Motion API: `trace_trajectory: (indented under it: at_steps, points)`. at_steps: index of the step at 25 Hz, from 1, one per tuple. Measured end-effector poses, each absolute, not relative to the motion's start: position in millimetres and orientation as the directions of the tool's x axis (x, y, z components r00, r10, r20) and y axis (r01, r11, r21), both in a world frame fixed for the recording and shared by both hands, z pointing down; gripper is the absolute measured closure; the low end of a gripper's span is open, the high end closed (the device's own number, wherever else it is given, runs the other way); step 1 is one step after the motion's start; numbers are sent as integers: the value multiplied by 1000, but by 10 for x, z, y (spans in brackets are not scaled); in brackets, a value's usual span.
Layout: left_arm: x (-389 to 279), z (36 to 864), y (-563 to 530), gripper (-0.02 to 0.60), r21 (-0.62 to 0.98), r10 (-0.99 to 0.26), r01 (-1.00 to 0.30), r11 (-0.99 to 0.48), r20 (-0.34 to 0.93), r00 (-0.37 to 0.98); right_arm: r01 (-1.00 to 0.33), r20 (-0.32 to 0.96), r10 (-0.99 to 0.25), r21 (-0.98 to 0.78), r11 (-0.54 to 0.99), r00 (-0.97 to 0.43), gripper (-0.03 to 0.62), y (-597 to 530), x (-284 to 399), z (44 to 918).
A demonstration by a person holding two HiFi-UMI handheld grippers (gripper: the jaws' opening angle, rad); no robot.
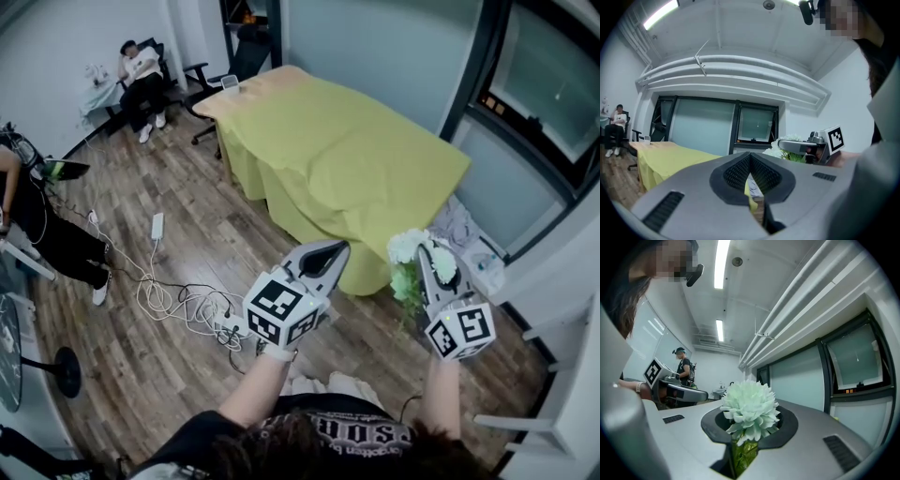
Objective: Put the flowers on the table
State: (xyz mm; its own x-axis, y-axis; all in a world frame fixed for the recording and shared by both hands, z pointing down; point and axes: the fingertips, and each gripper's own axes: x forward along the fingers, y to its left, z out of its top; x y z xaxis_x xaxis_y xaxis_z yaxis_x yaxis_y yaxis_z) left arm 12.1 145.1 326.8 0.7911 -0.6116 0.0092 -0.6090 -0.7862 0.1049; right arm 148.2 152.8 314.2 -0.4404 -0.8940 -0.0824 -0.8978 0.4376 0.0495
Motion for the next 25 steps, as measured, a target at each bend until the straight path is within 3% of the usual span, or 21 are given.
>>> trace_trajectory:
  at_steps: [25]
  points:
    - [591, 3359, -698, 582, 116, -653, -652, -749, 35, 757, -853, -51, -851, 33, 521, -522, 511, -714, 1840, 3271]
